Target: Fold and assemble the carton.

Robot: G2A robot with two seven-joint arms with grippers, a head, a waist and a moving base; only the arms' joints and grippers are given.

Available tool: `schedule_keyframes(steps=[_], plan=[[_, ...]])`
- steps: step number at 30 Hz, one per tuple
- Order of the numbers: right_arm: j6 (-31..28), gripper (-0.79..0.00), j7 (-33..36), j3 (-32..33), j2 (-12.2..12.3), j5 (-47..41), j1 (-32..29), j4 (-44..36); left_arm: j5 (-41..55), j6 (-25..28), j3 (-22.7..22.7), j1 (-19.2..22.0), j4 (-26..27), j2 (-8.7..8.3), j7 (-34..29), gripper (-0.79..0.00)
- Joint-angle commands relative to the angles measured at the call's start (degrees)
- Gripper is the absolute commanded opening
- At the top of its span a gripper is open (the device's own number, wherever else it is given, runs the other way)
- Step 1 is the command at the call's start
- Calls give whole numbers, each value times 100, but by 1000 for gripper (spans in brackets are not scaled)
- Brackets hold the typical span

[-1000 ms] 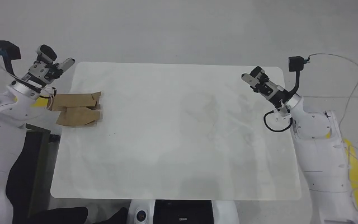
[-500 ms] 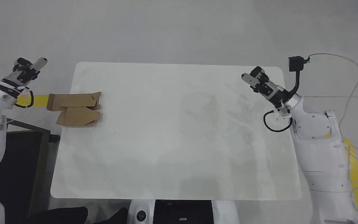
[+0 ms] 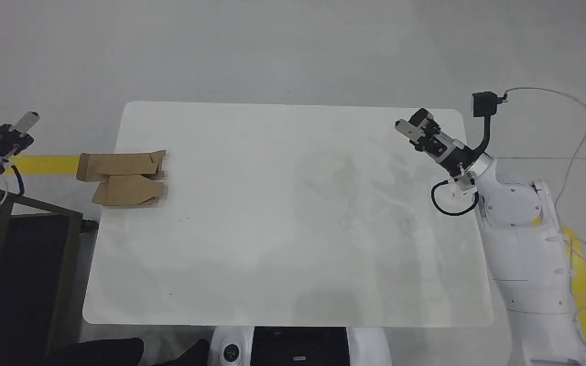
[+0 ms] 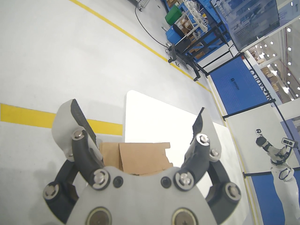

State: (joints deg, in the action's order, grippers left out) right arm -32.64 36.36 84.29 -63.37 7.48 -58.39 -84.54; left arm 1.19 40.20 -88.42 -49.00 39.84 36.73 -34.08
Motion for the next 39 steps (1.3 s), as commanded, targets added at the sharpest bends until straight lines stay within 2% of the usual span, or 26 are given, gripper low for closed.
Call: schedule_keyframes(steps=[1,8,16,26,29,33,39], plan=[[0,0,0,0,0,0,0,0,-2,61,-58,-39,-73,-30,-140,0],[0,0,0,0,0,0,0,0,-795,267,-57,-153,-194,-154,-529,0],[0,0,0,0,0,0,0,0,-1153,192,189,-214,-195,-87,-321,0],[0,0,0,0,0,0,0,0,-1205,172,195,-226,-173,-89,-294,0],[0,0,0,0,0,0,0,0,-1640,-339,247,-375,-15,-100,-72,0],[0,0,0,0,0,0,0,0,-1362,-978,267,-527,-30,-51,-218,0],[0,0,0,0,0,0,0,0,-747,-1346,302,-658,-5,44,-534,0]])
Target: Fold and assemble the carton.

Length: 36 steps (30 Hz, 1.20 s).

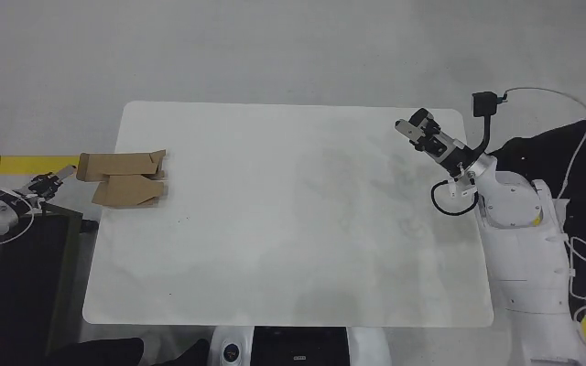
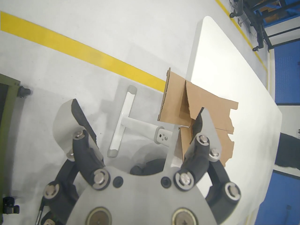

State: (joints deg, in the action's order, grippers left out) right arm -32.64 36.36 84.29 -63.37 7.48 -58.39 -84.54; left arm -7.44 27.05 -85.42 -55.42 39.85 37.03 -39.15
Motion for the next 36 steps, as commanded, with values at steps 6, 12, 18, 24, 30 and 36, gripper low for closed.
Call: schedule_keyframes(steps=[6,12,18,24,30,36], plan=[[0,0,0,0,0,0,0,0,578,-278,71,-78,23,119,-105,0],[0,0,0,0,0,0,0,0,896,-446,233,-71,40,250,-104,-456],[0,0,0,0,0,0,0,0,1138,-634,281,25,-116,333,-89,-785],[0,0,0,0,0,0,0,0,1309,-684,289,153,-276,391,-127,-785],[0,0,0,0,0,0,0,0,1453,-697,351,319,-418,478,-41,-785],[0,0,0,0,0,0,0,0,1916,-755,270,523,-537,542,-230,-785]])
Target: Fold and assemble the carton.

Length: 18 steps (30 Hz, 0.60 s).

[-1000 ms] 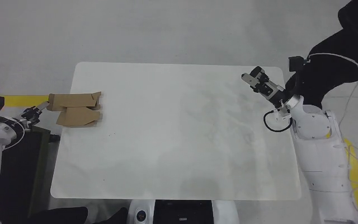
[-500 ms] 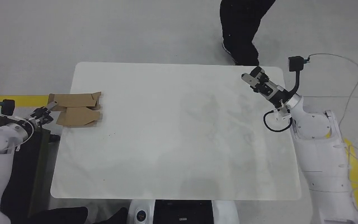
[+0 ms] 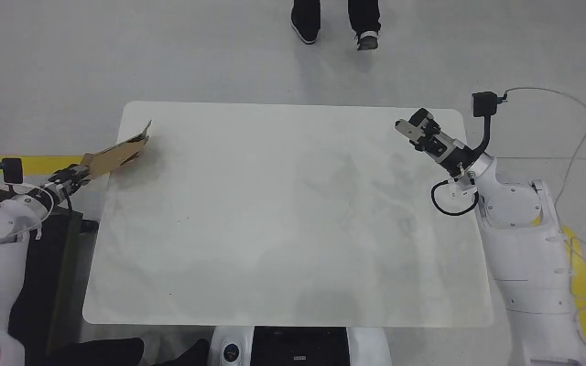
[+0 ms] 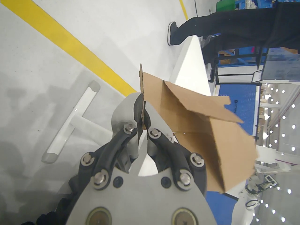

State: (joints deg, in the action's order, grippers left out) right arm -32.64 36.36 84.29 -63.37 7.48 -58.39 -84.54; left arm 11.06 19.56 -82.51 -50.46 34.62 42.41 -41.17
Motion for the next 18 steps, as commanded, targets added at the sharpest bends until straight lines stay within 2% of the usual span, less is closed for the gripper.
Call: schedule_keyframes(steps=[1,10,18], plan=[[0,0,0,0,0,0,0,0,116,-10,-43,59,-16,5,-60,-785],[0,0,0,0,0,0,0,0,615,84,-272,285,289,14,-317,-785],[0,0,0,0,0,0,0,0,1232,25,-519,81,949,2,-818,-785]])
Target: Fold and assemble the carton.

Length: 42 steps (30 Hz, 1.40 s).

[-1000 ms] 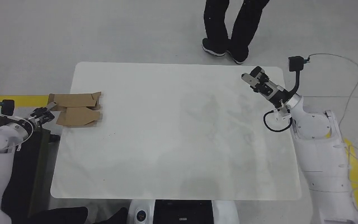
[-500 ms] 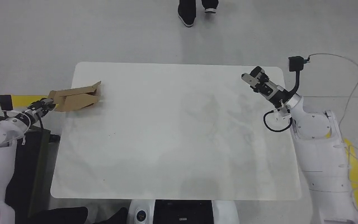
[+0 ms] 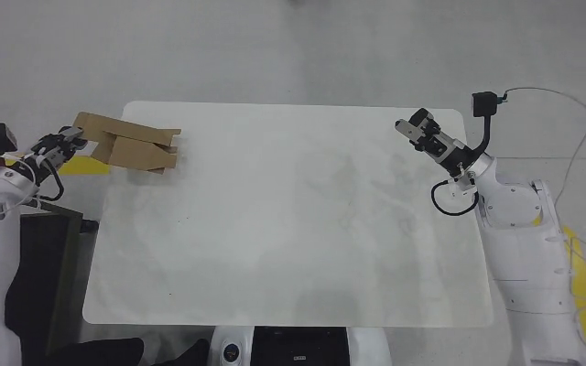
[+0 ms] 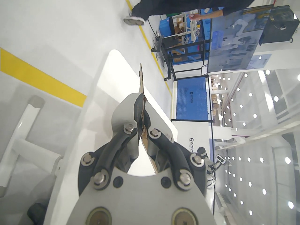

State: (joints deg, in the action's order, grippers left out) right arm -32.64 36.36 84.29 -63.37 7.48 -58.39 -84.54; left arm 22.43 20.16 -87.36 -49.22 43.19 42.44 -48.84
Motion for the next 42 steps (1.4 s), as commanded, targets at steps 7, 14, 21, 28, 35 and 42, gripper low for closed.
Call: schedule_keyframes(steps=[7,14,21,28,35,42], plan=[[0,0,0,0,0,0,0,0,604,-262,-183,-417,1001,5,-383,-785],[0,0,0,0,0,0,0,0,862,-385,70,-681,1952,107,-398,-785],[0,0,0,0,0,0,0,0,944,-181,641,-348,2350,290,-298,-785],[0,0,0,0,0,0,0,0,1053,149,1489,330,2279,572,-418,-785],[0,0,0,0,0,0,0,0,1204,354,2296,800,2156,888,-483,-785],[0,0,0,0,0,0,0,0,1393,508,2854,1063,2154,1140,-833,-785]])
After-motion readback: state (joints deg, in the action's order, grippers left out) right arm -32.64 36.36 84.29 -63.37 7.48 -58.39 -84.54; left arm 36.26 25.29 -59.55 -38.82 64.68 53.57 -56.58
